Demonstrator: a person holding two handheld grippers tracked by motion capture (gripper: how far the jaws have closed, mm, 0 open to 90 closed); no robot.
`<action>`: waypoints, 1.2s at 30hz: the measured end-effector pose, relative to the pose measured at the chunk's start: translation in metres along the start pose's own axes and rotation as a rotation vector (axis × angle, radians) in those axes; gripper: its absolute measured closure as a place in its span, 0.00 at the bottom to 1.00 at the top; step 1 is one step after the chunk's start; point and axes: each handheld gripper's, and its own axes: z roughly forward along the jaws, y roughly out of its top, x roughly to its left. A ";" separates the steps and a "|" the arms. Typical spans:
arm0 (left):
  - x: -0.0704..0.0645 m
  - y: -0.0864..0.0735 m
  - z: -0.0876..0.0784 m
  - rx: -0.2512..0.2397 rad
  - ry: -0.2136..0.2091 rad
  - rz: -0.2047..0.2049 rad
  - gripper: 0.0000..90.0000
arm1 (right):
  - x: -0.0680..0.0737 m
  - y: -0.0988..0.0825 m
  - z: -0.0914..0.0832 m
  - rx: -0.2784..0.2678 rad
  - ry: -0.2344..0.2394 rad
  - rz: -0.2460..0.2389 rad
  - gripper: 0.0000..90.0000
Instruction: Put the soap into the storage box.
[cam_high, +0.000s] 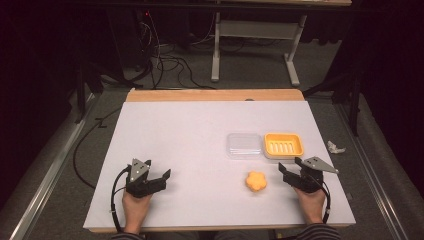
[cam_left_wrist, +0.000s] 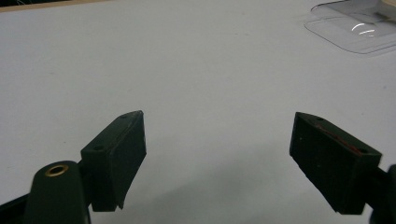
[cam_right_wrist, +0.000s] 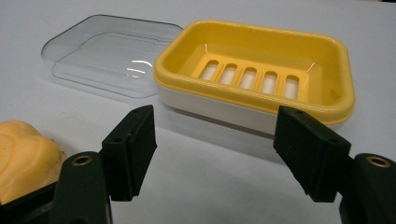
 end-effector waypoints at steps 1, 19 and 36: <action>0.000 0.000 0.000 0.000 -0.001 0.000 0.21 | 0.000 0.000 0.000 0.000 -0.002 -0.010 0.34; 0.000 0.000 -0.001 -0.007 -0.005 -0.002 0.21 | 0.000 0.000 0.000 0.001 0.001 -0.004 0.32; 0.001 0.000 0.000 -0.002 -0.017 -0.004 0.22 | 0.003 -0.001 0.000 -0.004 -0.008 -0.024 0.36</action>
